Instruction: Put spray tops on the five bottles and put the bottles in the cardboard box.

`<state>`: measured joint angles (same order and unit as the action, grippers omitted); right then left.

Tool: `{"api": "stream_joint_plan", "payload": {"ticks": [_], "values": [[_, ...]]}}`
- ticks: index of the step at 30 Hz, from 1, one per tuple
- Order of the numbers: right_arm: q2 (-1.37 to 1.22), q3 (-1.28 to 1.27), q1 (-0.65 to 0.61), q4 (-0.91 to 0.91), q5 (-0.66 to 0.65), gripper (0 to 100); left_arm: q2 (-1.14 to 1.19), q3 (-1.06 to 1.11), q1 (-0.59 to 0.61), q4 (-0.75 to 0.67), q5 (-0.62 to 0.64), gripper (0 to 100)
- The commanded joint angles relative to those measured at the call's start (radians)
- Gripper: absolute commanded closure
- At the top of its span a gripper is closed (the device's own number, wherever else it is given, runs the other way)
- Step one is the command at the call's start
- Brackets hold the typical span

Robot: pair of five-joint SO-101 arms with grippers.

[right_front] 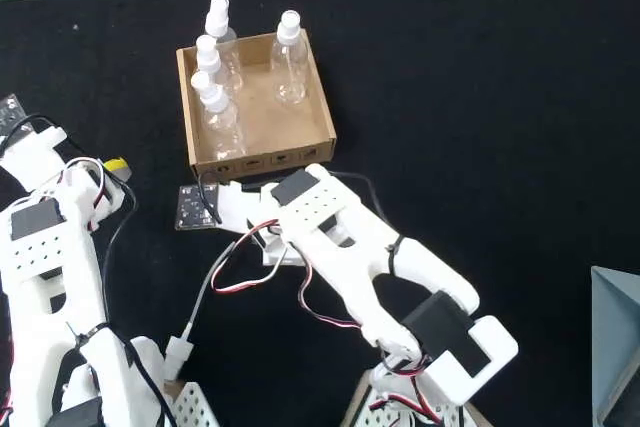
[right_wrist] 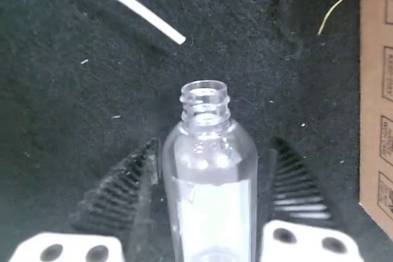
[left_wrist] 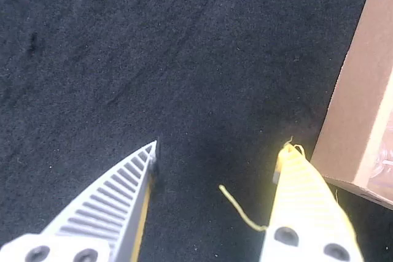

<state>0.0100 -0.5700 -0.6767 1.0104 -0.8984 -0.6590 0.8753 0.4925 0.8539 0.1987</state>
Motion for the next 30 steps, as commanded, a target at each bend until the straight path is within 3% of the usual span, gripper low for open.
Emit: {"api": "stream_joint_plan", "payload": {"ticks": [1,22,30], "values": [[-0.004,0.005,-0.012,0.012,0.003,72.9,-0.041,-0.016,0.012,-0.02,0.005,71],[-0.004,0.007,0.021,0.06,-0.086,73.1,-0.041,-0.016,0.012,-0.02,0.003,71],[0.004,0.008,0.025,0.005,-0.084,93.8,-0.041,-0.016,0.012,-0.02,0.003,71]]}}
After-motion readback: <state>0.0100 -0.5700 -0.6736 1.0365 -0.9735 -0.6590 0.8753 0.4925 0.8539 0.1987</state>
